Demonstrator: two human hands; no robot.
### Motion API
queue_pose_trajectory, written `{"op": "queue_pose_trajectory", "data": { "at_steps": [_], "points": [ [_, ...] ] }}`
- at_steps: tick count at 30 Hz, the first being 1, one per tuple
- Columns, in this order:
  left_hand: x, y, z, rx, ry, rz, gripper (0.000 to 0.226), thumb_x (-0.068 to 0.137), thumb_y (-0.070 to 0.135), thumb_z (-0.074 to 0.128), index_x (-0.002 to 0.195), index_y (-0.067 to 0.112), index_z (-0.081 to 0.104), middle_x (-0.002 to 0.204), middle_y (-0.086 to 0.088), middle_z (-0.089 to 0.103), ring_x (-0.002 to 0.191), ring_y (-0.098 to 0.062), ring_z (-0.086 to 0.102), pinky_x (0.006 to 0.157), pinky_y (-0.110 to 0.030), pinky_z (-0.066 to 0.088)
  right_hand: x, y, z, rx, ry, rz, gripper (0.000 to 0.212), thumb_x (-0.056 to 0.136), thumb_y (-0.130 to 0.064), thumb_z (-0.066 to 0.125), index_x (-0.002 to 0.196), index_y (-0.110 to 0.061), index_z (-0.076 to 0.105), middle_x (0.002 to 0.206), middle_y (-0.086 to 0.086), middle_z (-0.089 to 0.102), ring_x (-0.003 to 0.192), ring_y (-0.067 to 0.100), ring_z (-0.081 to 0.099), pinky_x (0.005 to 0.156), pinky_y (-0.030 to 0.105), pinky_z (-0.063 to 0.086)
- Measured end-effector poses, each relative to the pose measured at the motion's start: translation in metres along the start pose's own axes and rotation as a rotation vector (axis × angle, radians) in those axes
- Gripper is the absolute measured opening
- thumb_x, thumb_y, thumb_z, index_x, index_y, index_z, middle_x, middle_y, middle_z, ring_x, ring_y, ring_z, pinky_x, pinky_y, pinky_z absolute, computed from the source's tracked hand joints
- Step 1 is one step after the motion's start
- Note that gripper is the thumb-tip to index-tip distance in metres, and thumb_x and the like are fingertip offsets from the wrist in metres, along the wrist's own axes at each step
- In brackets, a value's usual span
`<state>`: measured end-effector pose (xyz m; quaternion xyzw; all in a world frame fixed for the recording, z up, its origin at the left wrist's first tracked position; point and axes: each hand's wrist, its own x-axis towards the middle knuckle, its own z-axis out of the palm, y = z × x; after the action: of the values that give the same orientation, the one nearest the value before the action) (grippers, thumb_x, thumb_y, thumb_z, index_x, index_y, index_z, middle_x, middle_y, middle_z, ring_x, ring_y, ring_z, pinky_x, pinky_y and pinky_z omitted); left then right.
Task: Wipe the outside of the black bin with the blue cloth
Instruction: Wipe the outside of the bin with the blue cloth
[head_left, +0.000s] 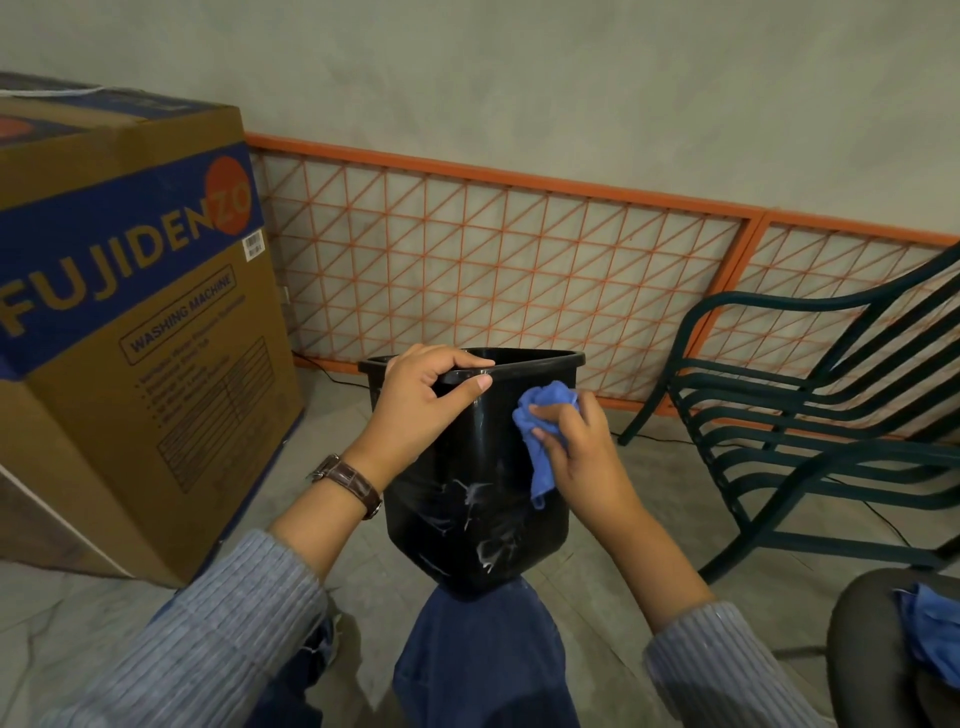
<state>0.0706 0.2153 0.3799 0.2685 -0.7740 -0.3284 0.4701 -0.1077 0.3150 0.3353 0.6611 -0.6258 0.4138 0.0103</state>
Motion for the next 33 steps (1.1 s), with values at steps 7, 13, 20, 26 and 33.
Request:
{"op": "queue_pose_trajectory", "data": {
  "at_steps": [7, 13, 20, 26, 33],
  "points": [
    [0.002, -0.002, -0.001, -0.003, -0.025, -0.004, 0.015, 0.077, 0.037, 0.067, 0.09, 0.044, 0.061, 0.089, 0.026, 0.061, 0.096, -0.005, 0.054, 0.092, -0.045, 0.043, -0.011, -0.011, 0.009, -0.065, -0.061, -0.133, 0.023, 0.092, -0.024, 0.05, 0.115, -0.024, 0.046, 0.126, 0.011, 0.041, 0.114, 0.021, 0.042, 0.091, 0.026, 0.041],
    [0.002, -0.002, -0.001, 0.005, -0.004, 0.012, 0.013, 0.077, 0.042, 0.064, 0.09, 0.042, 0.062, 0.09, 0.024, 0.062, 0.095, -0.004, 0.055, 0.09, -0.036, 0.044, -0.012, 0.009, 0.004, 0.011, 0.013, 0.057, 0.03, 0.091, -0.013, 0.058, 0.111, -0.031, 0.046, 0.121, 0.006, 0.042, 0.112, 0.02, 0.043, 0.093, 0.037, 0.044],
    [0.002, -0.004, -0.004, -0.008, -0.006, -0.028, 0.018, 0.081, 0.021, 0.068, 0.091, 0.035, 0.063, 0.09, 0.026, 0.06, 0.094, 0.001, 0.055, 0.09, -0.035, 0.046, -0.041, 0.003, 0.022, -0.018, -0.117, -0.079, 0.031, 0.091, -0.013, 0.059, 0.115, -0.026, 0.043, 0.131, 0.013, 0.038, 0.119, 0.022, 0.04, 0.095, 0.028, 0.04],
    [0.001, -0.003, -0.003, -0.002, 0.003, -0.029, 0.014, 0.082, 0.025, 0.066, 0.094, 0.032, 0.065, 0.094, 0.024, 0.062, 0.097, -0.006, 0.057, 0.091, -0.043, 0.046, -0.025, -0.002, 0.028, 0.057, 0.056, 0.063, 0.027, 0.091, -0.012, 0.058, 0.113, -0.022, 0.049, 0.123, 0.007, 0.041, 0.115, 0.019, 0.042, 0.094, 0.023, 0.037],
    [-0.002, -0.002, -0.008, 0.002, 0.004, -0.038, 0.015, 0.083, 0.022, 0.066, 0.096, 0.029, 0.065, 0.096, 0.02, 0.062, 0.098, -0.007, 0.057, 0.093, -0.043, 0.045, -0.039, 0.007, 0.019, -0.03, -0.106, -0.076, 0.026, 0.092, -0.017, 0.056, 0.114, -0.027, 0.045, 0.129, 0.011, 0.04, 0.116, 0.02, 0.04, 0.092, 0.027, 0.041]
  ]
}}
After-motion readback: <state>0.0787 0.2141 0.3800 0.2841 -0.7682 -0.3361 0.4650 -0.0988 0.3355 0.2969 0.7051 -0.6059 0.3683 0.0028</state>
